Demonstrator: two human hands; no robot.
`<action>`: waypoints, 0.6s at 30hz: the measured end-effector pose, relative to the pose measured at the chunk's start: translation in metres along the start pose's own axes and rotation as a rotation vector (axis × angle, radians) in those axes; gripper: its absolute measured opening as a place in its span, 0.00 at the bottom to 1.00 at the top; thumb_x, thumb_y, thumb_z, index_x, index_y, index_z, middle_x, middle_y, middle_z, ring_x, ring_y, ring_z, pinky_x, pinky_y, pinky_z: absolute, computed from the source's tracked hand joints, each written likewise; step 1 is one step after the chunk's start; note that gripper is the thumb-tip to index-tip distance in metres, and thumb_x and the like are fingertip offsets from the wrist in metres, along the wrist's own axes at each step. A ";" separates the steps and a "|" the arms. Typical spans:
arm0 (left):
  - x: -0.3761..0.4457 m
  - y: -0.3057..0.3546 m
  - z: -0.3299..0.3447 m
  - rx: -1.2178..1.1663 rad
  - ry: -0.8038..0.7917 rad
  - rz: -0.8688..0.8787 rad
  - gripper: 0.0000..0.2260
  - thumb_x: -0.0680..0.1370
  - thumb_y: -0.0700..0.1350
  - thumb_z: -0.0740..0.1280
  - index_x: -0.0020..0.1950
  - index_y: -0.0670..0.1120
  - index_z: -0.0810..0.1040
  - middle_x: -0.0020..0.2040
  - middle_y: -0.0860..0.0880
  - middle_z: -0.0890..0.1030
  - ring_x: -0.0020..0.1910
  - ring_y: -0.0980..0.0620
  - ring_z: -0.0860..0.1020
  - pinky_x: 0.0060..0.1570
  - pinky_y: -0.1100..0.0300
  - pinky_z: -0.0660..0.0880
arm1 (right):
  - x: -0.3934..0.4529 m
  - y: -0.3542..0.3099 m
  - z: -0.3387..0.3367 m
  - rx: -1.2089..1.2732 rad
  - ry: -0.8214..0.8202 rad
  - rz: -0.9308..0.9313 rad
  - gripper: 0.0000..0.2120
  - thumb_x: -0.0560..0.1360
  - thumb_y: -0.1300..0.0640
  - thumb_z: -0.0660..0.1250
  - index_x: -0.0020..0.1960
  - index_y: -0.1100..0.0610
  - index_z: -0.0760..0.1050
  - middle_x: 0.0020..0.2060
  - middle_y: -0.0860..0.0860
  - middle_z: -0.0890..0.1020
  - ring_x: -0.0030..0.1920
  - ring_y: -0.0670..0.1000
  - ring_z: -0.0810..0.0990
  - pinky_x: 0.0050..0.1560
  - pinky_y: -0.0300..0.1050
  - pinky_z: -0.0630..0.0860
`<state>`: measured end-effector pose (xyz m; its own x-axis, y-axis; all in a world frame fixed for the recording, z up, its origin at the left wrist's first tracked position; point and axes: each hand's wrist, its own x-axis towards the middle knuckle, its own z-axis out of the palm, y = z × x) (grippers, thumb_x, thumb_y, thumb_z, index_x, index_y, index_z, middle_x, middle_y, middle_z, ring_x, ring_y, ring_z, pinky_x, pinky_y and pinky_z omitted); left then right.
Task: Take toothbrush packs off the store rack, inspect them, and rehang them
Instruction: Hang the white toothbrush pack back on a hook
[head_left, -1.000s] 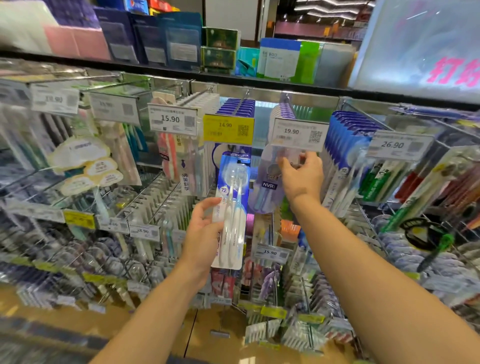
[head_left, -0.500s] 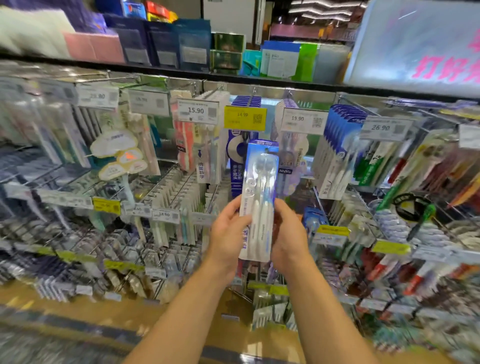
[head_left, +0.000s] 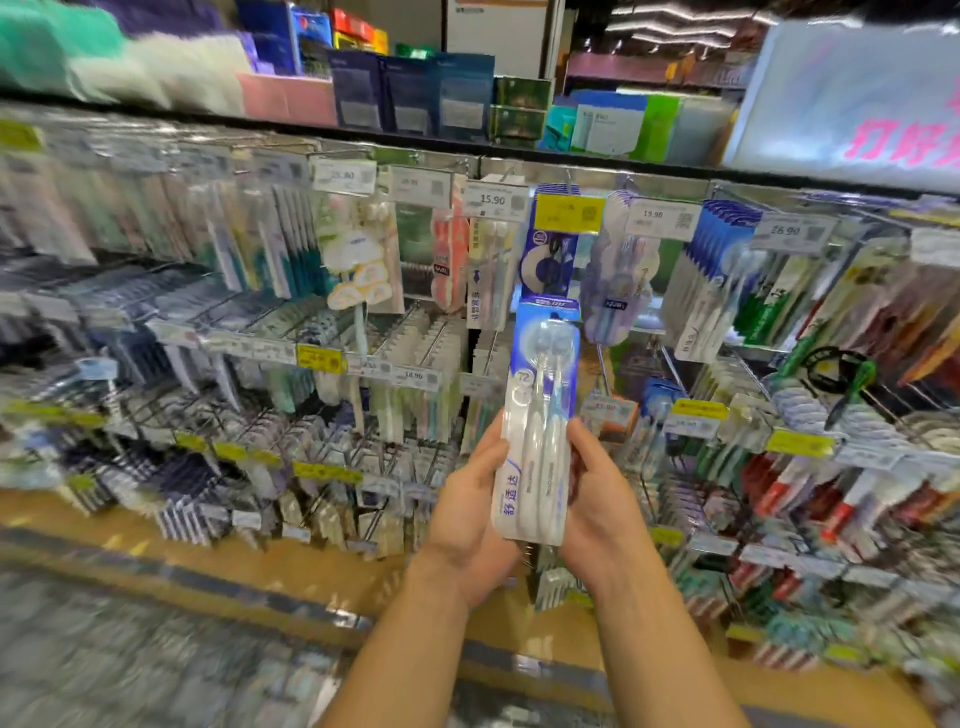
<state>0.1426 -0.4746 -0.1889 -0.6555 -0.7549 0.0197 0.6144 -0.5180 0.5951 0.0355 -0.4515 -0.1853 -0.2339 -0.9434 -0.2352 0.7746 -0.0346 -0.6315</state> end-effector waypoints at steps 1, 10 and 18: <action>-0.010 0.003 -0.001 -0.017 0.006 0.005 0.20 0.82 0.45 0.59 0.73 0.48 0.76 0.72 0.40 0.77 0.72 0.40 0.74 0.77 0.41 0.62 | -0.007 0.006 0.004 0.006 0.000 0.010 0.19 0.82 0.51 0.65 0.66 0.60 0.80 0.58 0.59 0.85 0.55 0.55 0.86 0.48 0.49 0.84; -0.078 0.020 -0.002 -0.168 0.054 -0.005 0.18 0.87 0.47 0.54 0.72 0.47 0.77 0.69 0.40 0.79 0.67 0.42 0.80 0.67 0.45 0.74 | -0.061 0.038 0.031 0.000 -0.023 0.041 0.17 0.81 0.52 0.67 0.64 0.60 0.82 0.52 0.56 0.87 0.56 0.56 0.86 0.58 0.53 0.81; -0.095 0.014 0.006 0.148 -0.011 -0.038 0.17 0.84 0.46 0.58 0.71 0.52 0.78 0.68 0.42 0.81 0.68 0.41 0.79 0.69 0.40 0.71 | -0.092 0.029 0.020 -0.043 0.002 -0.006 0.19 0.78 0.51 0.70 0.65 0.59 0.81 0.58 0.58 0.85 0.60 0.58 0.84 0.63 0.56 0.79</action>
<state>0.2112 -0.4077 -0.1777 -0.6823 -0.7311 0.0035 0.5186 -0.4805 0.7072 0.0912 -0.3723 -0.1669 -0.2399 -0.9424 -0.2330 0.7474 -0.0262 -0.6638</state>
